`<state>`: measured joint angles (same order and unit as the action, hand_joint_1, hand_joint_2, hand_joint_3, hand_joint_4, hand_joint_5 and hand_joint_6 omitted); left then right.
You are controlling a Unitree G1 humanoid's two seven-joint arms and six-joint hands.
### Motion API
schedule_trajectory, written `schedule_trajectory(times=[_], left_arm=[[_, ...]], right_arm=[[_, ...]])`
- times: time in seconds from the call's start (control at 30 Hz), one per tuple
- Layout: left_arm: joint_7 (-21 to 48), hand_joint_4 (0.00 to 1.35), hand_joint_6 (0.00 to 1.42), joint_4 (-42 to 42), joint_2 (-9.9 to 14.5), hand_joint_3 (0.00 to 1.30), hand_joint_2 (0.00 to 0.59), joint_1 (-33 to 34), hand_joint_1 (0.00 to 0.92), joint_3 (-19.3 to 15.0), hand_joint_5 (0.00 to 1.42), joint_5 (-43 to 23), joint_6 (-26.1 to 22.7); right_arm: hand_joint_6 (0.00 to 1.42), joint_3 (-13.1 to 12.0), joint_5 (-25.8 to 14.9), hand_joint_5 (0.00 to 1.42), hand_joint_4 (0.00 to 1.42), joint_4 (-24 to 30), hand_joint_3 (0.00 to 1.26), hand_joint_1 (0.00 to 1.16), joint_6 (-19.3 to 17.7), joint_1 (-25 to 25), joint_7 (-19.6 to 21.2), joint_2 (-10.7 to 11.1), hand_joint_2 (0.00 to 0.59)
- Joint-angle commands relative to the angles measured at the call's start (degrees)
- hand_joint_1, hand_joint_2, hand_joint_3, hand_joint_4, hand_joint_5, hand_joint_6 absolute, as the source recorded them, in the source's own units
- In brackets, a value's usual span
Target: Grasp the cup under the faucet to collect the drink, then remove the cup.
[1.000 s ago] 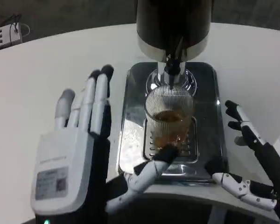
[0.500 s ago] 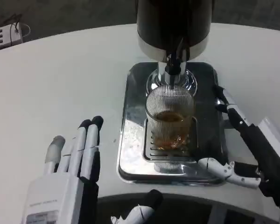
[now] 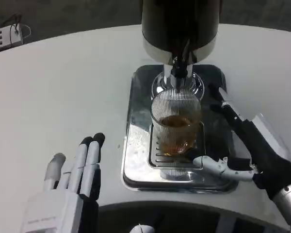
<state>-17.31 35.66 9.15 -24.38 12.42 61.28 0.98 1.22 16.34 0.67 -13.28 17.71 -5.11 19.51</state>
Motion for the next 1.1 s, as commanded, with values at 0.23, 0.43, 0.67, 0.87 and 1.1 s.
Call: schedule_trajectory(times=[0.23,0.43,0.67,0.87,1.1], left_arm=[[1.1,0.00,0.00,2.4,0.4,0.00,0.117,-2.4,0.000,-1.1,0.12,-0.3,0.7],[1.5,0.00,0.00,3.1,0.1,0.00,0.119,-3.6,0.000,-1.8,0.12,-0.3,0.7],[2.1,0.00,0.00,3.8,-0.2,0.00,0.120,-4.1,0.000,-2.4,0.12,-0.3,0.7],[2.5,0.00,0.00,3.7,-0.4,0.01,0.120,-3.7,0.000,-2.9,0.13,-0.7,0.7],[3.1,0.00,0.00,3.8,-0.8,0.03,0.120,-3.4,0.000,-3.3,0.14,-0.6,0.3]], right_arm=[[0.23,2.9,-0.7,0.11,0.03,-3.3,0.00,0.73,-1.7,2.5,-0.6,-2.0,0.174],[0.24,3.0,-1.4,0.11,0.03,-6.5,0.00,0.74,-1.9,5.5,0.0,-3.5,0.177],[0.23,2.7,-1.8,0.11,0.03,-9.7,0.00,0.70,-1.7,8.4,0.5,-4.8,0.171],[0.23,2.7,-2.0,0.11,0.03,-11.6,0.00,0.64,-1.8,9.9,1.2,-5.9,0.147],[0.23,2.8,-2.4,0.11,0.03,-14.3,0.00,0.63,-1.7,11.1,1.5,-6.7,0.147]])
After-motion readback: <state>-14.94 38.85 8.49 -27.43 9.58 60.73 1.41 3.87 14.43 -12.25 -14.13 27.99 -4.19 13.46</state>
